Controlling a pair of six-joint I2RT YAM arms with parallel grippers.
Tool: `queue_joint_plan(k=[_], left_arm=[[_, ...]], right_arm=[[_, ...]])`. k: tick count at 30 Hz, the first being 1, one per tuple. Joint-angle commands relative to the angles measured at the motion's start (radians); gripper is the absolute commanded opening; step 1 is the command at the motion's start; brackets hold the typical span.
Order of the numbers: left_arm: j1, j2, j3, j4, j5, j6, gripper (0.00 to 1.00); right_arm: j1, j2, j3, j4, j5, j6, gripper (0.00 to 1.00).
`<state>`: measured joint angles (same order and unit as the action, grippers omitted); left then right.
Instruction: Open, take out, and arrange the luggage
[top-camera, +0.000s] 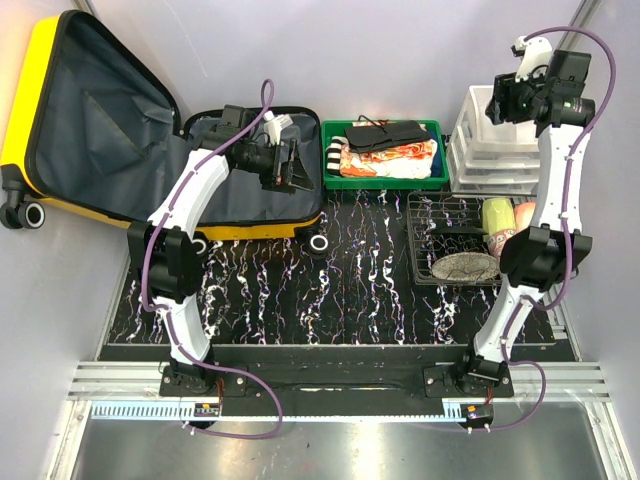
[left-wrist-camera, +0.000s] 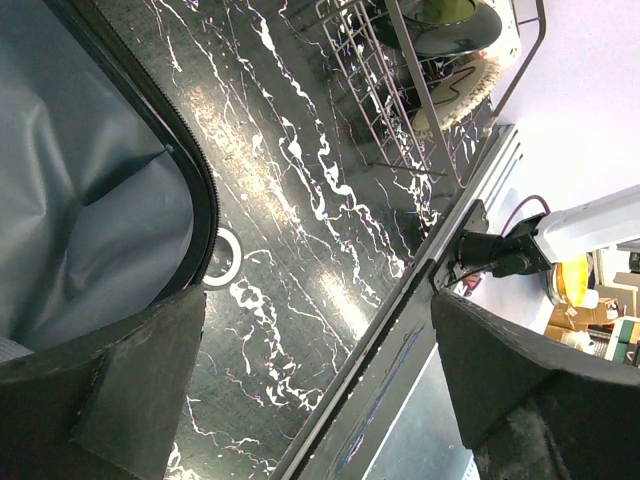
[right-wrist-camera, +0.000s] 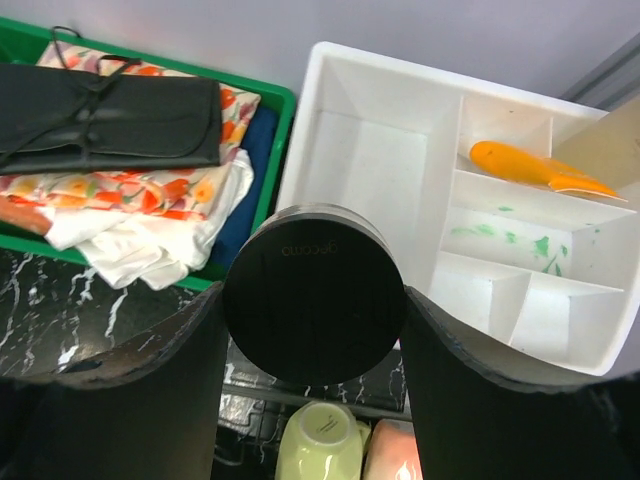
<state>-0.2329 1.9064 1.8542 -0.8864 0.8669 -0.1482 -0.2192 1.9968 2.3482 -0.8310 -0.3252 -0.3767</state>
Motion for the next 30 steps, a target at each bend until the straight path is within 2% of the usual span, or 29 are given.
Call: queue_joint_plan(k=[1, 14, 18, 22, 26, 30], left_arm=[[0.0, -0.041, 0.007, 0.032, -0.003, 0.004, 0.99], [-0.002, -0.043, 0.007, 0.02, -0.026, 0.027, 0.99], [0.0, -0.038, 0.01, 0.014, -0.031, 0.03, 0.99], [0.001, -0.032, 0.017, 0.009, -0.034, 0.035, 0.99], [0.004, -0.021, 0.03, 0.006, -0.034, 0.038, 0.99], [0.006, -0.014, 0.04, 0.006, -0.032, 0.042, 0.99]], right_arm=[[-0.006, 0.071, 0.108, -0.022, 0.051, 0.015, 0.38], [-0.017, 0.189, 0.131, -0.013, 0.092, 0.015, 0.47], [-0.019, 0.195, 0.114, 0.004, 0.104, 0.019, 0.57], [-0.019, 0.194, 0.117, 0.01, 0.107, 0.032, 0.77], [-0.019, 0.188, 0.123, 0.012, 0.097, 0.038, 0.85], [-0.019, 0.178, 0.151, 0.01, 0.069, 0.053, 0.85]])
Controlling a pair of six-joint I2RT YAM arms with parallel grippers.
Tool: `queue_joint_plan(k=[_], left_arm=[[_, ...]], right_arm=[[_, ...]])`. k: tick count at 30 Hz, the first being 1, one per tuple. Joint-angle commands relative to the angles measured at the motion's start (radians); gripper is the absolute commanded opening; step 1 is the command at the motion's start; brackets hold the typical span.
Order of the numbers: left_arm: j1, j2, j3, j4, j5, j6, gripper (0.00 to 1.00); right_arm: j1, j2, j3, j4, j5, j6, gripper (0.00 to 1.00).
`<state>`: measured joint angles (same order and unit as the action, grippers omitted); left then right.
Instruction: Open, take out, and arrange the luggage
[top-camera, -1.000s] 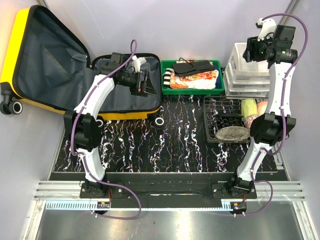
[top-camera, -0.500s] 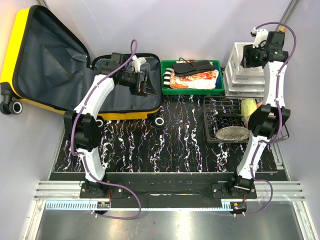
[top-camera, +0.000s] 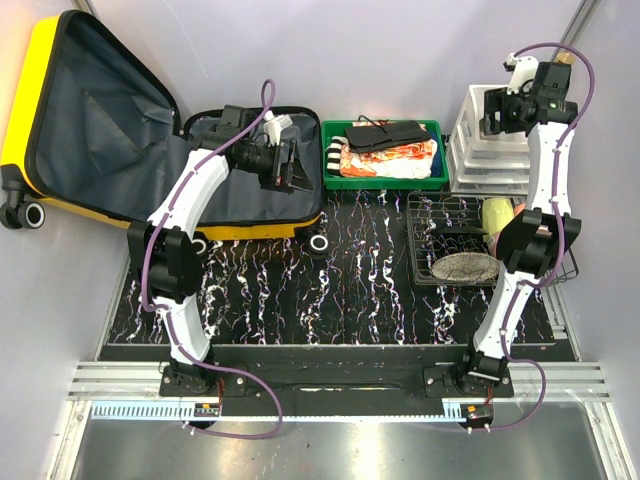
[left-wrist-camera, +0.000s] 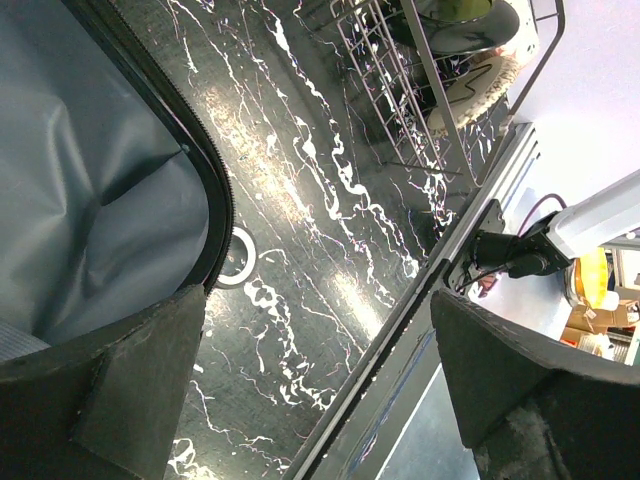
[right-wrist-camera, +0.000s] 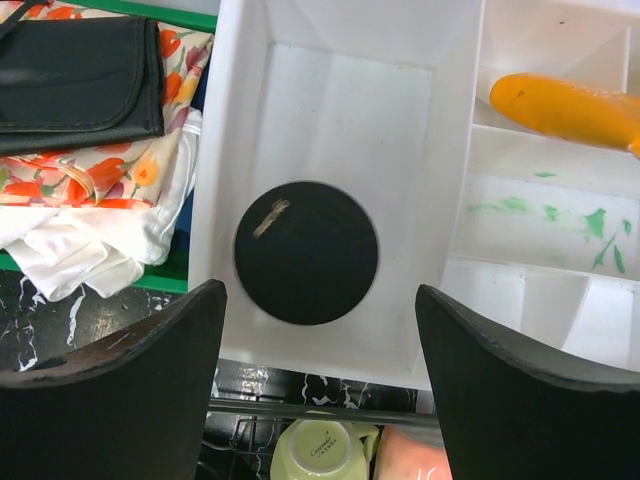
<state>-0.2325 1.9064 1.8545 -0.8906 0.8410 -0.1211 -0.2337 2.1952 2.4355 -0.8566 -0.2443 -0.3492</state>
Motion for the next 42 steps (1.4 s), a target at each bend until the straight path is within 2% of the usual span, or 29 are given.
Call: queue_joint_plan(k=[1, 10, 15, 20, 23, 24, 27, 31, 39, 42], left_arm=[[0.007, -0.013, 0.041, 0.009, -0.005, 0.018, 0.99], [0.018, -0.026, 0.051, -0.01, -0.058, 0.101, 0.99], [0.018, -0.09, 0.025, 0.088, -0.181, 0.158, 0.99], [0.024, -0.087, 0.103, 0.088, -0.25, 0.215, 0.99], [0.031, -0.075, 0.161, 0.078, -0.316, 0.221, 0.99], [0.036, -0.07, 0.179, 0.07, -0.328, 0.222, 0.99], [0.064, -0.034, 0.268, 0.033, -0.349, 0.213, 0.99], [0.108, 0.006, 0.368, -0.024, -0.353, 0.189, 0.99], [0.136, -0.113, 0.181, -0.09, -0.528, 0.265, 0.99], [0.137, -0.171, 0.065, -0.079, -0.574, 0.271, 0.99]], right_arm=[[-0.004, -0.031, 0.077, 0.03, -0.022, 0.029, 0.85], [-0.004, -0.149, -0.028, -0.007, -0.073, 0.07, 0.78], [-0.003, -0.215, -0.121, -0.015, -0.236, 0.143, 0.78], [0.013, -0.284, -0.257, 0.014, -0.357, 0.206, 0.77], [0.031, -0.354, -0.407, 0.089, -0.397, 0.243, 0.77], [0.039, -0.409, -0.515, 0.153, -0.406, 0.253, 0.78], [0.078, -0.498, -0.681, 0.208, -0.415, 0.225, 0.8], [0.128, -0.563, -0.832, 0.261, -0.421, 0.236, 0.8], [0.228, -0.695, -1.165, 0.444, -0.372, 0.265, 0.81], [0.309, -0.751, -1.269, 0.491, -0.305, 0.268, 0.83]])
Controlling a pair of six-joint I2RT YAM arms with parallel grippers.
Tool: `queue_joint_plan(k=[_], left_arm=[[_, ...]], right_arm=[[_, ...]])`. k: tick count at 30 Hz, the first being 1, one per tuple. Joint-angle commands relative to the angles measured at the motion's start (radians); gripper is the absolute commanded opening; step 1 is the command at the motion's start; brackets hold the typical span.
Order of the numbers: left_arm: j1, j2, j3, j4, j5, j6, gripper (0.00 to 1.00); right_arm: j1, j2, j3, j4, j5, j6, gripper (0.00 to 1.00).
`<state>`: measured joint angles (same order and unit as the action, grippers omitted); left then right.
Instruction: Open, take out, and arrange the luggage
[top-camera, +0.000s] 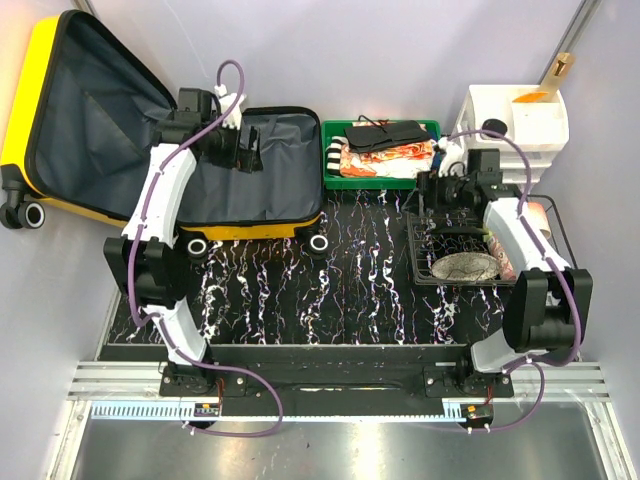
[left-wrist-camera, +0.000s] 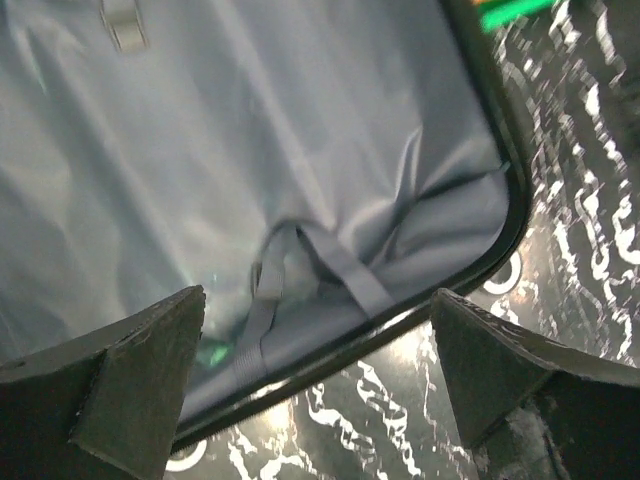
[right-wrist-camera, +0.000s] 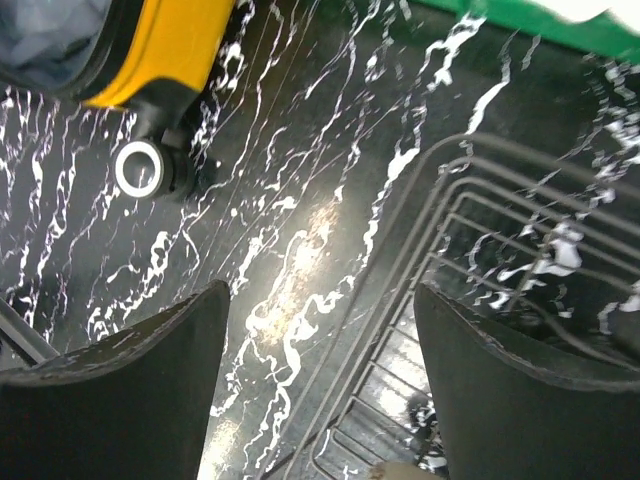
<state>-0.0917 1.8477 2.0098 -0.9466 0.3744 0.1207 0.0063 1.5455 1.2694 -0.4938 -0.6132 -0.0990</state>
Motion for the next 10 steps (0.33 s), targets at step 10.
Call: queue_joint_plan(k=[10], left_arm=[[-0.008, -0.223, -0.376, 0.158, -0.108, -0.006, 0.99]], right_arm=[[0.098, -0.294, -0.26, 0.19, 0.223, -0.027, 0.99]])
